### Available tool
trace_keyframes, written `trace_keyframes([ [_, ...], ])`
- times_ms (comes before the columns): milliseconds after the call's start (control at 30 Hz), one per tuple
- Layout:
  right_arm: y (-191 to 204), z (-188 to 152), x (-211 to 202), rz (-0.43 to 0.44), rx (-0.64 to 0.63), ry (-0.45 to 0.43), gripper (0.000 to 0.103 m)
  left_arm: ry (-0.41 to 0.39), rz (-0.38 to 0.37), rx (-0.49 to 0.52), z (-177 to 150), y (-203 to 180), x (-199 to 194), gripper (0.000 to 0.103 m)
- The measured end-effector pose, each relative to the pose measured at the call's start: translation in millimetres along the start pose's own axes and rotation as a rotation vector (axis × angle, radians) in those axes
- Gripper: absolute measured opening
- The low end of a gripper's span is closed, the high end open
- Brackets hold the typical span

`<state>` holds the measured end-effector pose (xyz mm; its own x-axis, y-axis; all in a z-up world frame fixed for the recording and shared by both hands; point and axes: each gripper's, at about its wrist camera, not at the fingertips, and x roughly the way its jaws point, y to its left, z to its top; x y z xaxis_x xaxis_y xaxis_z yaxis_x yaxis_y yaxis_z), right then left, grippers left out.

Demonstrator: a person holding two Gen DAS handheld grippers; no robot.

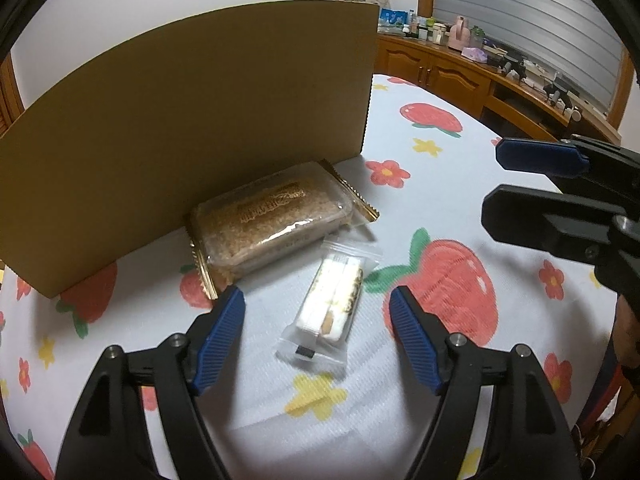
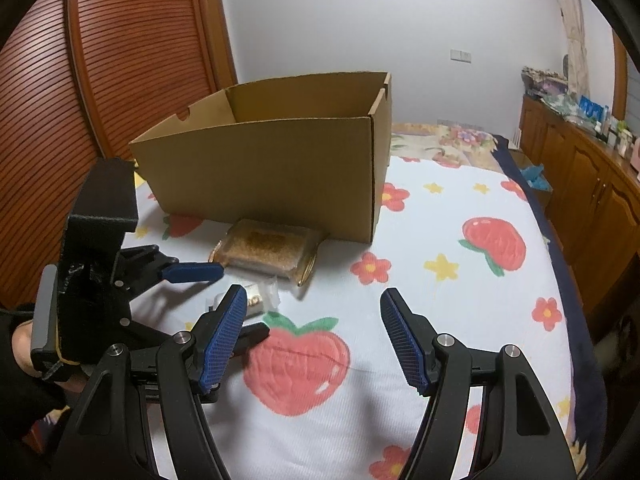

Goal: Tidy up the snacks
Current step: 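Lower the left tool onto the small white wrapped bar and close it, then lower the right tool onto the clear sesame candy tray and close it while the left tool holds the bar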

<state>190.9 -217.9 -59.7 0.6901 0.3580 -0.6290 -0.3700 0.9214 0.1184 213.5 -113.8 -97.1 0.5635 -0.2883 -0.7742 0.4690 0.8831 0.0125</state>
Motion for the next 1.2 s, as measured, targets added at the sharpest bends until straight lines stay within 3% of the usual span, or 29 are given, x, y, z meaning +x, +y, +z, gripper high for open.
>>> trace_keyframes([
  [200, 0.1, -2.0, 2.8, 0.001, 0.001, 0.006, 0.071, 0.003, -0.024, 0.0, 1.1, 0.5, -0.2, 0.072],
  [267, 0.1, -2.7, 4.0, 0.0, 0.0, 0.008, 0.071, -0.008, -0.042, -0.015, 2.0, 2.4, -2.0, 0.062],
  [433, -0.9, -3.0, 6.5, -0.001, 0.002, 0.015, 0.071, -0.02, -0.048, -0.009, 1.2, 4.5, -5.4, 0.021],
  [733, 8.1, 7.6, 26.9, -0.002, -0.014, 0.039, 0.077, -0.083, -0.055, -0.041, -9.4, 18.9, -32.8, 0.019],
  [833, 13.8, 14.7, 39.5, 0.009, -0.004, 0.054, 0.083, -0.112, -0.034, -0.048, -12.8, 28.9, -48.5, 0.019],
  [1067, 32.9, 34.1, 75.3, 0.031, 0.021, 0.097, 0.085, -0.151, -0.006, -0.083, -22.2, 53.3, -70.4, 0.019],
  [1200, 41.7, 41.1, 88.8, -0.013, 0.012, 0.107, 0.085, -0.16, 0.001, -0.105, -29.4, 65.3, -75.3, 0.019],
])
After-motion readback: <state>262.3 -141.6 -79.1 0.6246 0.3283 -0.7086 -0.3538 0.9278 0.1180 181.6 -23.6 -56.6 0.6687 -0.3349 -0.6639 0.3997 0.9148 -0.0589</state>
